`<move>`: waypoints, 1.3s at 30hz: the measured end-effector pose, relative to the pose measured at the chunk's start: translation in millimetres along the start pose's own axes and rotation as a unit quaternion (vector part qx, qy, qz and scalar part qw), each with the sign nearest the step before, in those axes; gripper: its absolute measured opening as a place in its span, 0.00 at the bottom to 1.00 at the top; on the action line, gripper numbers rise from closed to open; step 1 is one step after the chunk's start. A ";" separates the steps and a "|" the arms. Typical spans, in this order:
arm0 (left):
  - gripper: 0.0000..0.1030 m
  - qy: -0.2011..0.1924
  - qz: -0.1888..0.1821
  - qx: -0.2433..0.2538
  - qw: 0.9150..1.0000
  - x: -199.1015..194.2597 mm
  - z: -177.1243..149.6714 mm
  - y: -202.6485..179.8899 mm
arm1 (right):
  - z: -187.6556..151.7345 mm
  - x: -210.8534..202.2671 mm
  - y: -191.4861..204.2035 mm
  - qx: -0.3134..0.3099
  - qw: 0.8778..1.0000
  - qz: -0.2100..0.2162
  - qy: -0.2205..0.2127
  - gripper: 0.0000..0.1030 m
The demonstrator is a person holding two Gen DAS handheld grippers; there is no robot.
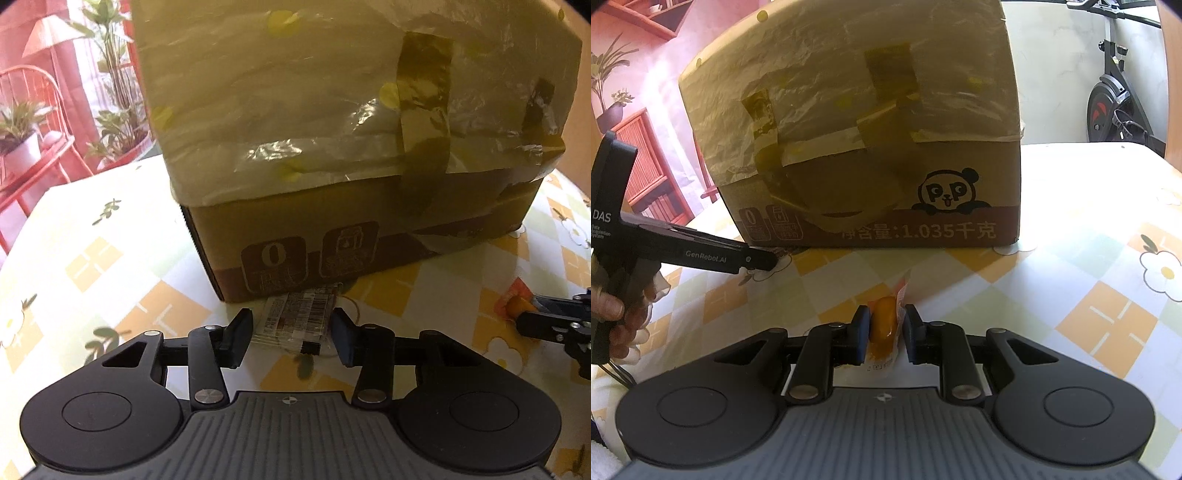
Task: Organize snacks
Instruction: 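Grasp an orange candy packet with the right gripper while the left grasps a clear barcode packet, then carry both held packets over the cardboard box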
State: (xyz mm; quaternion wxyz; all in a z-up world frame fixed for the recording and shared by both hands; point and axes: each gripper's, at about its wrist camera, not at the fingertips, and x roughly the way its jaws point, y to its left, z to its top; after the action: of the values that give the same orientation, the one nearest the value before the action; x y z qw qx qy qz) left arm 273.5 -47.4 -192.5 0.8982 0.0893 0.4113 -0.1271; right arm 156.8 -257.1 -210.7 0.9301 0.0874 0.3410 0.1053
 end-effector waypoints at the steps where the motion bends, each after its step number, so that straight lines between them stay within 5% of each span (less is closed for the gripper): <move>1: 0.47 0.001 -0.004 -0.002 1.000 -2.1 -1.9 0.3 | 0.1 -0.1 -0.2 0.001 1.000 0.000 0.000 0.21; 11: 0.46 0.013 -0.028 -0.015 0.999 -36.5 -36.5 1.8 | 1.5 -1.2 -1.8 0.004 1.000 0.003 0.000 0.21; 18: 0.46 0.007 -0.040 -0.067 0.997 -55.3 -58.0 10.2 | 1.5 -1.4 -1.9 0.004 1.000 0.004 0.000 0.20; 32: 0.46 -0.084 -0.014 -0.063 0.994 -90.8 -36.4 32.0 | 4.6 -2.9 8.0 -0.014 1.000 -0.011 0.003 0.19; 39: 0.46 -0.120 -0.031 -0.051 0.991 -106.4 -24.7 22.5 | 24.0 -30.8 11.9 -0.019 0.999 -0.006 -0.041 0.19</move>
State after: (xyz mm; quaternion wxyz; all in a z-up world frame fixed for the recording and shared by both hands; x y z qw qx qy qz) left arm 195.6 -3.0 -126.1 0.9401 0.0149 0.3086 -0.1438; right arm 147.9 -255.7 -170.9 0.9453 0.0718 0.3013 0.1026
